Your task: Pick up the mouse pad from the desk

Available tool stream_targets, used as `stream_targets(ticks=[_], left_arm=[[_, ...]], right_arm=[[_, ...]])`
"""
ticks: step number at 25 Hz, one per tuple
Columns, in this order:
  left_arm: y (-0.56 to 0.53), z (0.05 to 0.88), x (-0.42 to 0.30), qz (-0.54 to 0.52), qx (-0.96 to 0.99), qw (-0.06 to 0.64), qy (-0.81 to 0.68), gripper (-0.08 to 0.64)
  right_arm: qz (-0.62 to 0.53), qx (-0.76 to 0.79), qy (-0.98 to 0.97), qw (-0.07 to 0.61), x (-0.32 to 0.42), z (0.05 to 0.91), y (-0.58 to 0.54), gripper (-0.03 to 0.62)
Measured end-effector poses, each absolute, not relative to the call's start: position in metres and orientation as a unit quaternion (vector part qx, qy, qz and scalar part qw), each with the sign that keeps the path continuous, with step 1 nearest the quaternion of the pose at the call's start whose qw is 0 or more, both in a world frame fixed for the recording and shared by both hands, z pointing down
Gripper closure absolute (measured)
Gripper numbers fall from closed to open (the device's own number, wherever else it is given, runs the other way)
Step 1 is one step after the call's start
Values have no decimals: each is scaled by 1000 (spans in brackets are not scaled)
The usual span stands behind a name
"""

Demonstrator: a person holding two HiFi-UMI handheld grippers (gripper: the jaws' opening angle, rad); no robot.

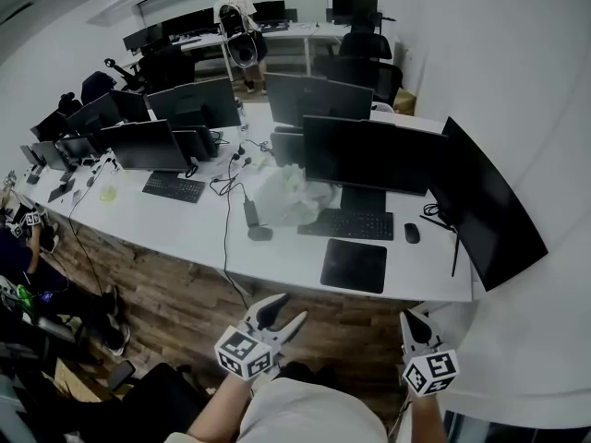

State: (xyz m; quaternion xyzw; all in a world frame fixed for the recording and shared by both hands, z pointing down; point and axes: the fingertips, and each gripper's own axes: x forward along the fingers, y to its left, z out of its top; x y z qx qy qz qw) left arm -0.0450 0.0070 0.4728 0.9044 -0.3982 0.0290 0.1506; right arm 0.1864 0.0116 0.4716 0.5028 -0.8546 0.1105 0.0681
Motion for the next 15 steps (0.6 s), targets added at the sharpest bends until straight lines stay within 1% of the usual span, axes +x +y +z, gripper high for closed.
stream_targets(ticks=[7, 15], left_arm=[[-22, 481, -39, 41, 904, 154, -397, 331], [-81, 498, -44, 51, 909, 159, -381, 328]], right_arm=[[123, 509, -849, 71, 193, 482, -13, 580], [135, 524, -837, 81, 188, 497, -64, 580]])
